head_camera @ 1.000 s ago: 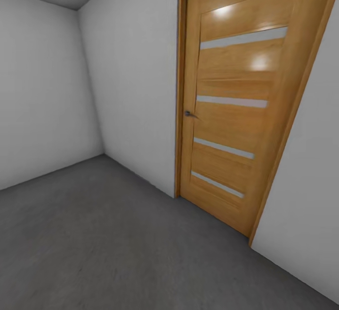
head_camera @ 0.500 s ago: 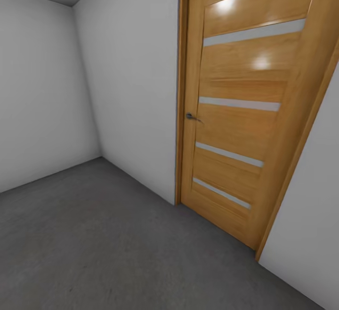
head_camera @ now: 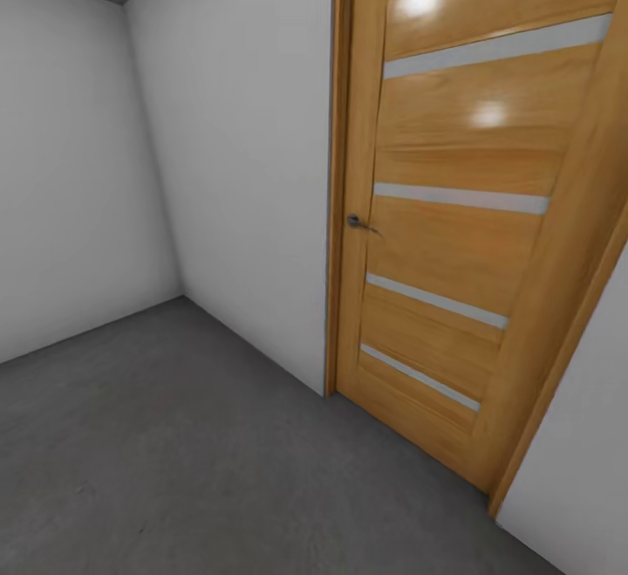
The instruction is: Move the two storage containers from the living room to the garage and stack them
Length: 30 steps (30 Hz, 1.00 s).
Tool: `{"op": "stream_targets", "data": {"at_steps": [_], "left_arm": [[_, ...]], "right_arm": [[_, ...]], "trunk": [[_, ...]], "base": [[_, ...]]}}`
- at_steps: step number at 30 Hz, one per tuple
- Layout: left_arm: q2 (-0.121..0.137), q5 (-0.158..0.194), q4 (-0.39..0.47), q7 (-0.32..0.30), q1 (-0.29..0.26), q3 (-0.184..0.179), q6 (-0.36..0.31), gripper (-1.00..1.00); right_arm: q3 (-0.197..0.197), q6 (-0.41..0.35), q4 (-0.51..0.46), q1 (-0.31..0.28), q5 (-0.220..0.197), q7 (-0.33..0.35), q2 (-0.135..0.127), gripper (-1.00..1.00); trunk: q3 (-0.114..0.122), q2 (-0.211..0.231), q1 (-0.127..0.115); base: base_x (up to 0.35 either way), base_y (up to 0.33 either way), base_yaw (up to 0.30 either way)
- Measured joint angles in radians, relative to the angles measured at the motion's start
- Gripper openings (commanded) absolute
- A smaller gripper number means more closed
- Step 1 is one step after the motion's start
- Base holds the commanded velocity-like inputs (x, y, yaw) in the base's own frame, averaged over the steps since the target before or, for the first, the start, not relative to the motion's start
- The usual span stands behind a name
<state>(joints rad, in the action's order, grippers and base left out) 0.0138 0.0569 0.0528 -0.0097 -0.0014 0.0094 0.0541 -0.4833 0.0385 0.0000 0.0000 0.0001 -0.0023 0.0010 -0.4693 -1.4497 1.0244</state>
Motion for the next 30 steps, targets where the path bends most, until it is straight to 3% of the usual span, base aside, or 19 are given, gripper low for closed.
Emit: {"op": "stream_targets", "data": {"at_steps": [30], "left_arm": [[0.0,0.0,0.0,0.0,0.0,0.0,0.0,1.0]], "right_arm": [[0.0,0.0,0.0,0.0,-0.001,-0.002,-0.001,1.0]], "trunk": [[0.0,0.0,0.0]], "base": [[0.322,0.0,0.0]]}}
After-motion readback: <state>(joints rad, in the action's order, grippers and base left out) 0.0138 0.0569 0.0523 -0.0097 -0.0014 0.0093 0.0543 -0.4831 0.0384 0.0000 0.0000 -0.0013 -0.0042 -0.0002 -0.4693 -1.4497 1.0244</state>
